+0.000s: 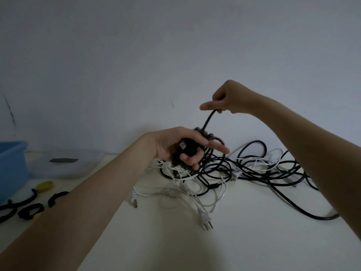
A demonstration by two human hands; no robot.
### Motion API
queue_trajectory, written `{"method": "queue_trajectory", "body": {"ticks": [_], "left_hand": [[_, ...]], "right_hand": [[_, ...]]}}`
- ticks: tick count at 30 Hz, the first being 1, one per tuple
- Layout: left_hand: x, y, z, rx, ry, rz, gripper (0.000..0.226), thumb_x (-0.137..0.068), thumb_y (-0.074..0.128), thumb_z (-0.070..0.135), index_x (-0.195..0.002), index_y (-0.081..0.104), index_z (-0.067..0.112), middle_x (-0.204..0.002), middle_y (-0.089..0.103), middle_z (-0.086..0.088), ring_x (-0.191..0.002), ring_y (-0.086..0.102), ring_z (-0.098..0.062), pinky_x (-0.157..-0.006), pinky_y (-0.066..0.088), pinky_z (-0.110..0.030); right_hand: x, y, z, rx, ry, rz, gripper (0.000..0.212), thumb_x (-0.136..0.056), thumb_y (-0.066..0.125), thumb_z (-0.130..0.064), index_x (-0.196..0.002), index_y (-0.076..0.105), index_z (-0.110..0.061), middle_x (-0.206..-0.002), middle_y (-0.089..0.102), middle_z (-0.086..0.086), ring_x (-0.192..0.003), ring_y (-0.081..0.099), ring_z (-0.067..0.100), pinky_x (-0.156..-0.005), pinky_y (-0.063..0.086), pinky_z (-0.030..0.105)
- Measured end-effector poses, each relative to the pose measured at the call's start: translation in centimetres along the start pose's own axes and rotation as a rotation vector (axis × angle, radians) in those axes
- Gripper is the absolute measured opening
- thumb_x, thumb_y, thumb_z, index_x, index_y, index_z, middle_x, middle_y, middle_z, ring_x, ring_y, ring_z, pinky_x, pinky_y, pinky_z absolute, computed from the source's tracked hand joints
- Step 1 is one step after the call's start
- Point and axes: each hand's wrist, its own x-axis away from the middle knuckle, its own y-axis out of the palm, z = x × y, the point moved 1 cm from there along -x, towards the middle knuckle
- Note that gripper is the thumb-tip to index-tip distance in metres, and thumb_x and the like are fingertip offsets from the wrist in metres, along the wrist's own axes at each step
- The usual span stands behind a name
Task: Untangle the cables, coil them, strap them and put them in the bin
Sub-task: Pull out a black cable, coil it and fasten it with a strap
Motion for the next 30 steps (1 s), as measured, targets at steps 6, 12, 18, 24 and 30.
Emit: {"method": "queue_trajectory", "body": {"ticks": [6, 12, 18, 24, 30], "left_hand": [[-1.0, 0.8, 2.4, 0.269, 0.38, 0.156, 0.034, -0.074, 0.06, 0.024, -0.103, 0.073, 0.013, -0.084, 0.074, -0.006, -0.054, 0.062, -0.008, -0.072, 0.054, -0.023], [-1.6, -0.4, 3.8, 0.57, 0.719, 0.515, 0.03, -0.091, 0.049, 0.021, -0.118, 0.057, 0.01, -0.13, 0.054, -0.008, -0.099, 0.064, -0.037, -0.095, 0.048, -0.043], [-0.7, -3.4, 2.8, 0.607, 0.543, 1.021, 0.023, -0.09, 0.062, 0.028, -0.109, 0.062, 0.015, -0.109, 0.063, -0.004, -0.113, 0.059, -0.027, -0.096, 0.047, -0.034], [-0.2, -4.6, 0.0, 0.254, 0.27, 1.024, 0.045, -0.095, 0.054, 0.029, -0.139, 0.043, 0.027, -0.129, 0.051, 0.007, -0.1, 0.063, -0.015, -0.089, 0.046, -0.025], [-0.5, -2.6, -1.5, 0.07, -0.127, 0.676, 0.038, -0.095, 0.044, 0.046, -0.11, 0.065, 0.018, -0.12, 0.066, -0.005, -0.09, 0.065, -0.014, -0.084, 0.046, -0.027]], "right_hand": [[1.2, 4.2, 0.9, -0.401, 0.186, -0.025, 0.022, -0.095, 0.049, -0.006, -0.075, 0.057, -0.009, -0.036, 0.048, -0.01, -0.04, 0.047, 0.004, -0.041, 0.037, 0.013], [2.0, 8.6, 1.3, -0.227, 0.279, -0.14, 0.054, -0.103, 0.027, -0.028, -0.056, 0.048, -0.01, -0.052, 0.044, 0.001, -0.043, 0.035, 0.013, -0.03, 0.028, 0.012], [2.4, 8.9, -0.4, -0.078, 0.122, -0.312, 0.045, -0.1, 0.037, -0.03, -0.062, 0.055, -0.013, -0.045, 0.046, -0.004, -0.041, 0.042, 0.019, -0.041, 0.039, 0.019], [1.6, 5.5, -1.5, 0.155, -0.108, -0.439, 0.009, -0.087, 0.062, -0.016, -0.092, 0.07, -0.019, -0.055, 0.056, -0.005, -0.041, 0.051, -0.001, -0.054, 0.043, 0.009], [0.6, 2.5, -1.5, 0.251, -0.155, -0.215, 0.006, -0.08, 0.072, -0.017, -0.085, 0.072, -0.015, -0.062, 0.056, -0.01, -0.055, 0.047, -0.001, -0.049, 0.033, 0.008]]}}
